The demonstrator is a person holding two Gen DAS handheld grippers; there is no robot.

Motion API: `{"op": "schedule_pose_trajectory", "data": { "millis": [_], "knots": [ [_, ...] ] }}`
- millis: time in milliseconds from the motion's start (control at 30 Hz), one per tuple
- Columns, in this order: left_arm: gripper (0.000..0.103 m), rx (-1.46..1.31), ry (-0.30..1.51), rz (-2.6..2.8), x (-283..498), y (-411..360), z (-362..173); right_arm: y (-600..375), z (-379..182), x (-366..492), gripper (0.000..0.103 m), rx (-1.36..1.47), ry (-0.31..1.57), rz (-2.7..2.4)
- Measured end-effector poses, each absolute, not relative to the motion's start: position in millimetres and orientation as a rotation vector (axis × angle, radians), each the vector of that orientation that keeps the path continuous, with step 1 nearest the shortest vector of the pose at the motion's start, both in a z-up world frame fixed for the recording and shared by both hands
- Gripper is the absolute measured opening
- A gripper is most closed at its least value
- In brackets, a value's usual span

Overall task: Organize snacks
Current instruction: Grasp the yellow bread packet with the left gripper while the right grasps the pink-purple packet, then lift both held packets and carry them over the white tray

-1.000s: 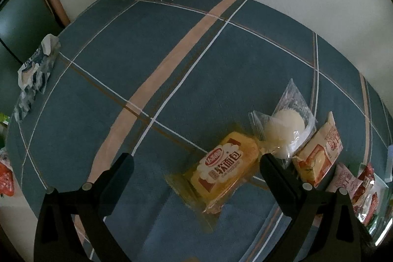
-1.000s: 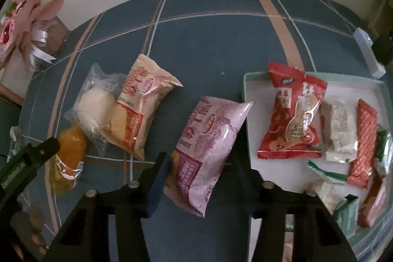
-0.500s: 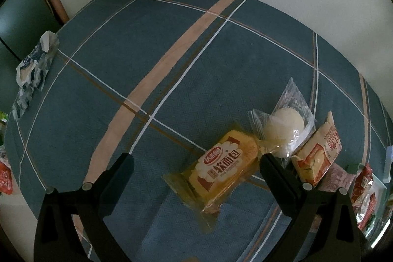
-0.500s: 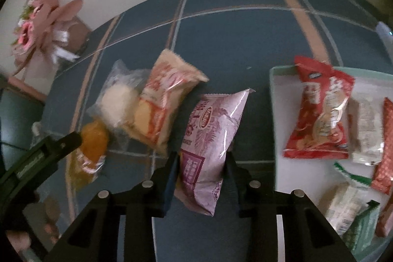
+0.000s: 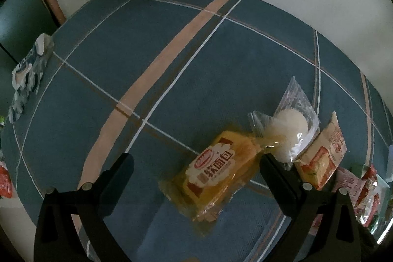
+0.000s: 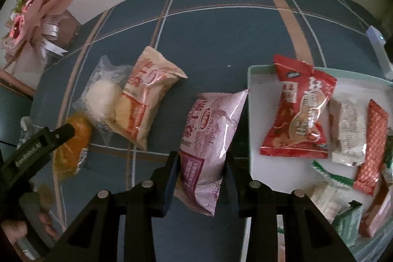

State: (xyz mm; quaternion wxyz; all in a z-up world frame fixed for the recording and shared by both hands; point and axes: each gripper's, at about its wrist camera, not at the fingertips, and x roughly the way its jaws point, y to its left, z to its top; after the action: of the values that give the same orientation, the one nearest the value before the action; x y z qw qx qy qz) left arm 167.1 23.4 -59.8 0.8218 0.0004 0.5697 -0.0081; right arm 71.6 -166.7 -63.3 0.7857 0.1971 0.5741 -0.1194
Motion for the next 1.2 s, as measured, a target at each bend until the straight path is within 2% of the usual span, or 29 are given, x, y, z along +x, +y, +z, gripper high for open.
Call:
{"op": "schedule_pose_trajectory", "data": {
  "millis": [233,433,467,500,567,800,900,1200],
  "knots": [
    [0.102,0.103,1.168,-0.026,166.9,10.4,-59.1,-157.1,-57.8,78.6,0.045,0.294,1.242,-0.310],
    [0.101,0.079,1.222,-0.099,164.0,3.8,-64.7,-150.1,-58.6,83.1,0.046,0.243,1.248,-0.321],
    [0.095,0.075,1.227,-0.110,163.2,2.9,-64.9,-149.0,-58.5,82.3,0.046,0.231,1.249,-0.322],
    [0.084,0.076,1.233,-0.119,162.1,1.3,-64.9,-146.5,-58.6,83.3,0.046,0.215,1.250,-0.321],
    [0.073,0.090,1.241,-0.120,161.0,-1.6,-65.6,-139.5,-61.0,86.5,0.047,0.195,1.253,-0.317],
    [0.045,0.085,1.263,-0.145,154.7,-5.2,-62.0,-133.6,-59.9,89.5,0.060,0.209,1.240,-0.286],
    [0.039,0.056,1.273,-0.171,153.6,-5.3,-58.4,-127.3,-59.5,91.9,0.061,0.192,1.238,-0.281],
    [0.039,0.046,1.293,-0.189,150.2,-10.9,-58.2,-123.2,-80.5,98.9,0.061,0.174,1.273,-0.296]
  ]
}}
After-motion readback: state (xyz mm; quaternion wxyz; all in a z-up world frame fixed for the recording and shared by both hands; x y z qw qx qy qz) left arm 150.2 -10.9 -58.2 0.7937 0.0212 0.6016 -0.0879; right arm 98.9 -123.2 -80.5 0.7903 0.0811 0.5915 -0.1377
